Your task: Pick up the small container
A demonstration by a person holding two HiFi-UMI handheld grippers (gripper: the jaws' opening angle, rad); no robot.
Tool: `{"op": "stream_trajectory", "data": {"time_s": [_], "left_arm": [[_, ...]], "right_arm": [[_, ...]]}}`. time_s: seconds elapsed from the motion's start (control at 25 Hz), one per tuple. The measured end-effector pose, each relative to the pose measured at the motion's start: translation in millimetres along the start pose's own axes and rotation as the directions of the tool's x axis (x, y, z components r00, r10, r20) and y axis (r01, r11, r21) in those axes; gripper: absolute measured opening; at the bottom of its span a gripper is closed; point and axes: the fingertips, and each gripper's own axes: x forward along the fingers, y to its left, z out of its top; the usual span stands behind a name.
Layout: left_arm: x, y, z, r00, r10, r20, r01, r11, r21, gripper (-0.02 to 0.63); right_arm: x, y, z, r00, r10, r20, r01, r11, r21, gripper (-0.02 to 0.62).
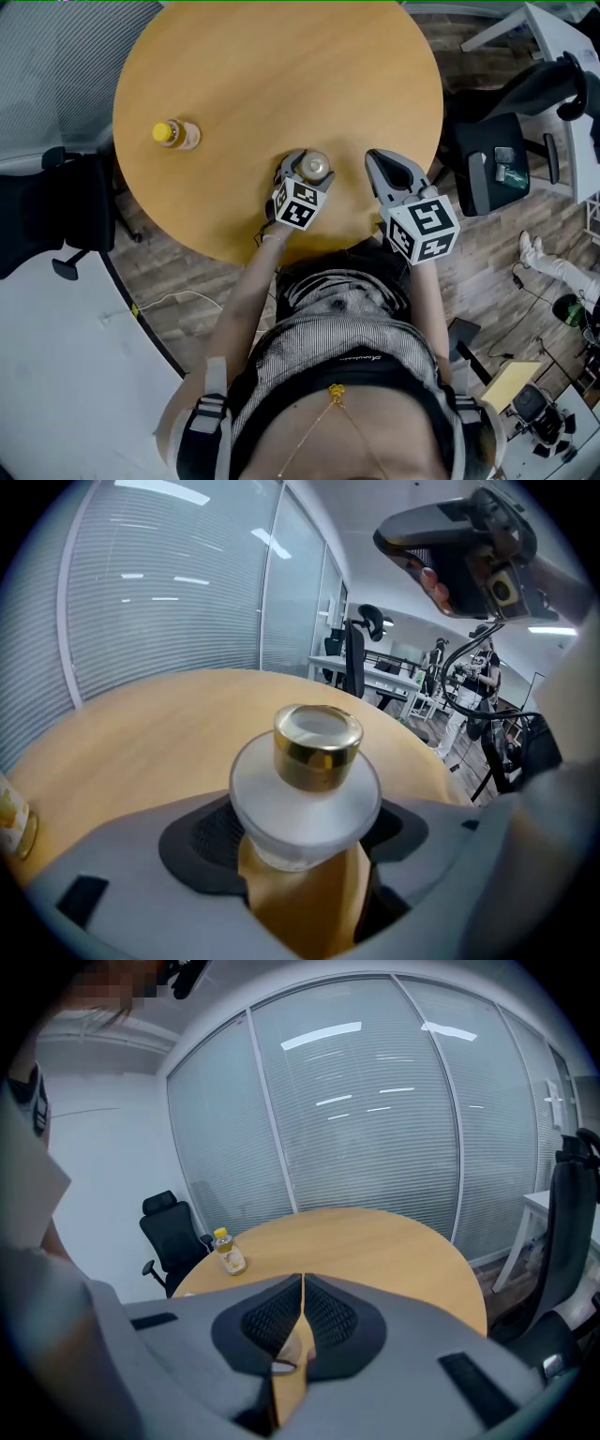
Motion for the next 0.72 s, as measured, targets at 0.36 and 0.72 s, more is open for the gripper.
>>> {"op": "stream_trajectory", "data": {"time_s": [0.36,0.72], "left_arm": [[3.4,0.6,-1.3,1.0,0.001,-0.002,-0.001,1.0,0.0,0.354],[4.0,-1.3,-2.6,1.0,-0.007,-0.01,0.007,1.0,-0.009,0.353]], "right_arm": [[-2.4,-5.6,3.1,1.0,0.007,0.017,-0.007,1.0,0.011,0.023],[-8.6,0.4,8.4,0.999,0.035,0.042,-0.035,0.999,0.001,0.023]]}}
